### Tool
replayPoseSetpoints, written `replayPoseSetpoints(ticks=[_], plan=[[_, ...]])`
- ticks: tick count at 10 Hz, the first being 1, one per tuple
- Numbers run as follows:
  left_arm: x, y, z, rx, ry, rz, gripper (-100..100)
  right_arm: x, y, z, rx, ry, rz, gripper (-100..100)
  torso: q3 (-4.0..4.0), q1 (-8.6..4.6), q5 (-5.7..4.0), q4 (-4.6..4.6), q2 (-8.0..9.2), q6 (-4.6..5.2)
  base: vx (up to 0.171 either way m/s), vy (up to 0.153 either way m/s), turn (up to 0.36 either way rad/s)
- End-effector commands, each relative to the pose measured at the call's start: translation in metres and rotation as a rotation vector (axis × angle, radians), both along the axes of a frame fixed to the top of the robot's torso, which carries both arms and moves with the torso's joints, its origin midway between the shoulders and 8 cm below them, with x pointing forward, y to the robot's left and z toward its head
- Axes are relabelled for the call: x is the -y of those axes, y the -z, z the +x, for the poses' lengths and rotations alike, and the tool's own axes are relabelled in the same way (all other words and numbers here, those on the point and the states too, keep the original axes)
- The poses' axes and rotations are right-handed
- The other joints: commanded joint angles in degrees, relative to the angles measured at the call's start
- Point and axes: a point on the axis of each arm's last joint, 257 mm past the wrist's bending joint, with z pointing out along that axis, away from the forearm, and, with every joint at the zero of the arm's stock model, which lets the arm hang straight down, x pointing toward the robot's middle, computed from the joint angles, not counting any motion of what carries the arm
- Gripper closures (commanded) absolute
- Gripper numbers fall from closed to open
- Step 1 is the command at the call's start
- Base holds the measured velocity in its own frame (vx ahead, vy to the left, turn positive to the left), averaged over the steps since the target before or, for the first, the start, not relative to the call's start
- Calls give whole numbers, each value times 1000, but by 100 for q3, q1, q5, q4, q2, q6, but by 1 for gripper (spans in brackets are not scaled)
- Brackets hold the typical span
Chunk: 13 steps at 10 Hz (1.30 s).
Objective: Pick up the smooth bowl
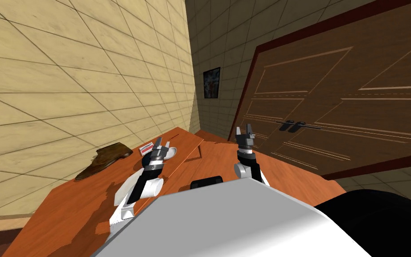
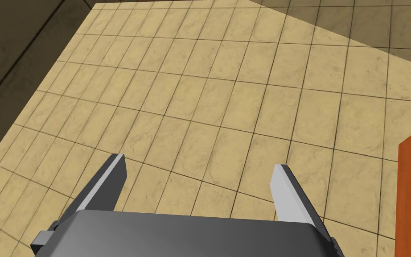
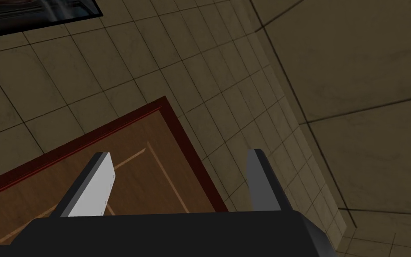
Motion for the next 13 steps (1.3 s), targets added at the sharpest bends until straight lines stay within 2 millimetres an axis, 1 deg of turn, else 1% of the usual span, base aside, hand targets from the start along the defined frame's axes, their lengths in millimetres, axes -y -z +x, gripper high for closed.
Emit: replayPoseSetpoints(ticks=[1,2,3,4,5,6,7,8,9,10,11,12,13], plan=[[-3,12,6,-32,5,-9,-100,0,0,0,0,0,0,0,0,0,0,0,0,0,-28,18,-108],[-7,29,15,-86,18,-26,-100,0,0,0,0,0,0,0,-2,-1,0,0,-4,-3,-38,26,-202],[-8,31,15,-89,17,-26,-100,0,0,0,0,0,0,0,-1,3,0,-1,-2,0,-32,29,-85],[-12,47,23,-143,29,-43,-100,0,0,0,0,0,0,0,-2,4,1,0,-4,-4,-28,31,-189],[-14,50,23,-150,26,-43,-100,0,0,0,0,0,0,0,-3,6,1,-1,-6,0,-25,30,-91],[-20,71,31,-212,32,-60,-100,0,0,0,0,0,0,0,-4,5,1,-1,-7,-5,-41,35,-144],[-22,83,37,-256,45,-67,-100,0,0,0,0,0,0,0,-2,7,2,-1,-2,-2,-86,52,-305],[-28,93,37,-280,34,-77,-100,0,0,0,0,0,0,0,5,13,2,2,9,1,-69,57,-107],[-35,114,42,-343,35,-91,-100,0,0,0,0,0,0,0,5,15,4,2,8,-6,-60,63,-121],[-36,116,42,-348,33,-93,-100,0,0,0,0,0,0,0,4,20,4,2,6,-3,-48,55,-102],[-45,139,46,-418,29,-110,-100,0,0,0,0,0,0,0,1,17,4,1,1,-5,-55,48,-163],[-45,139,46,-418,29,-110,-100,0,0,0,0,0,0,0,1,15,3,1,2,-3,-55,54,-97],[-53,160,48,-484,24,-127,-100,0,0,0,0,0,0,0,2,15,3,1,2,-6,-71,67,-193]])
